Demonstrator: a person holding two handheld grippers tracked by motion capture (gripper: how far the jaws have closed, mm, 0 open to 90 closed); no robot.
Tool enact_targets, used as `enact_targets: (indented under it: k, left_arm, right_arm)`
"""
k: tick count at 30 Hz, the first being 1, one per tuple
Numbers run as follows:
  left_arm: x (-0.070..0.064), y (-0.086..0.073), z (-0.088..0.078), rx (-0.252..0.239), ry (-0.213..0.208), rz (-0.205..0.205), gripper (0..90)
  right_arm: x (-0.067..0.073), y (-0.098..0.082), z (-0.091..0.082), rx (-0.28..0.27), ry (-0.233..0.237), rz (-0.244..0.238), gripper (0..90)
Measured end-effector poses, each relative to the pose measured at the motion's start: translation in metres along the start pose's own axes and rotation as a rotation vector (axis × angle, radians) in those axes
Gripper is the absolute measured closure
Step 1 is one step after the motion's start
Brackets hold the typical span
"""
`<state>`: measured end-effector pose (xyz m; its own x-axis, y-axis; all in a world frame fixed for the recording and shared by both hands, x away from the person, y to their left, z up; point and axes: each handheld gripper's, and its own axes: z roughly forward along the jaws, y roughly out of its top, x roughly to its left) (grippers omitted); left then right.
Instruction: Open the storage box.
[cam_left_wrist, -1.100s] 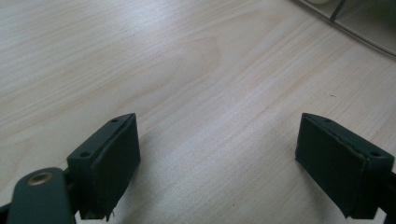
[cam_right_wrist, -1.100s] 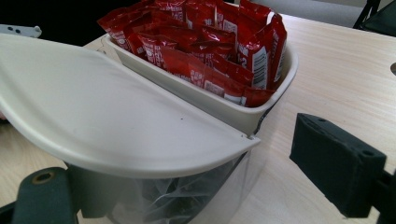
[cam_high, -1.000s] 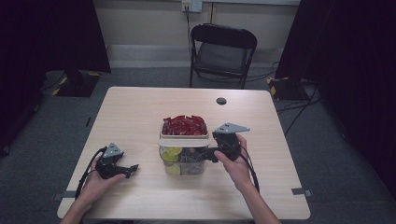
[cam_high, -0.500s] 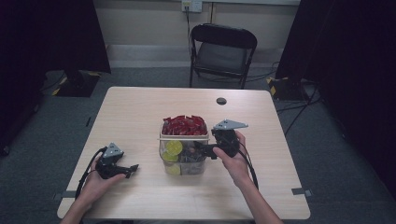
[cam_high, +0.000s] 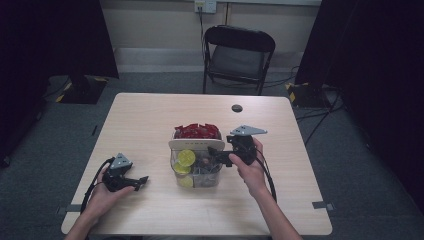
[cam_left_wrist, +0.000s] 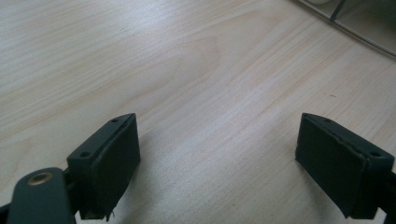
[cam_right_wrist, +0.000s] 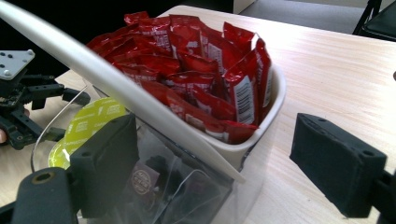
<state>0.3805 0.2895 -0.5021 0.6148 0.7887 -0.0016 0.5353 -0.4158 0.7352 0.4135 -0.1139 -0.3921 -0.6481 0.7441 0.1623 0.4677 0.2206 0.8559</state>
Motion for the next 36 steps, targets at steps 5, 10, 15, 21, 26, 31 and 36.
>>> enact_targets:
  k: [5, 10, 15, 21, 26, 31, 36]
  left_arm:
    - [0.000, 0.000, 0.000, 0.000, 0.000, 0.000, 13.3]
    - [0.000, 0.000, 0.000, 0.000, -0.001, 0.001, 13.2]
    - [0.000, 0.000, 0.000, 0.001, -0.002, 0.002, 13.2]
    - [0.002, 0.000, 0.000, -0.002, -0.007, 0.007, 14.7]
    - [0.002, 0.000, -0.001, -0.005, 0.004, -0.010, 15.6]
    - [0.005, 0.001, -0.004, -0.013, -0.006, -0.056, 18.2]
    - [0.000, 0.005, -0.008, -0.036, -0.022, -0.056, 19.7]
  right_arm:
    - [-0.003, 0.000, 0.002, 0.003, -0.006, -0.001, 14.2]
    - [-0.005, 0.002, 0.004, -0.002, -0.019, 0.009, 14.3]
    - [-0.009, 0.004, 0.004, -0.007, -0.025, 0.017, 14.3]
    - [-0.012, 0.004, 0.004, -0.021, -0.034, 0.044, 13.4]
    - [-0.011, 0.004, 0.004, -0.023, -0.039, 0.037, 13.5]
    - [-0.012, 0.003, 0.004, -0.023, -0.033, 0.045, 13.3]
    - [-0.011, 0.004, 0.003, -0.023, -0.039, 0.040, 13.6]
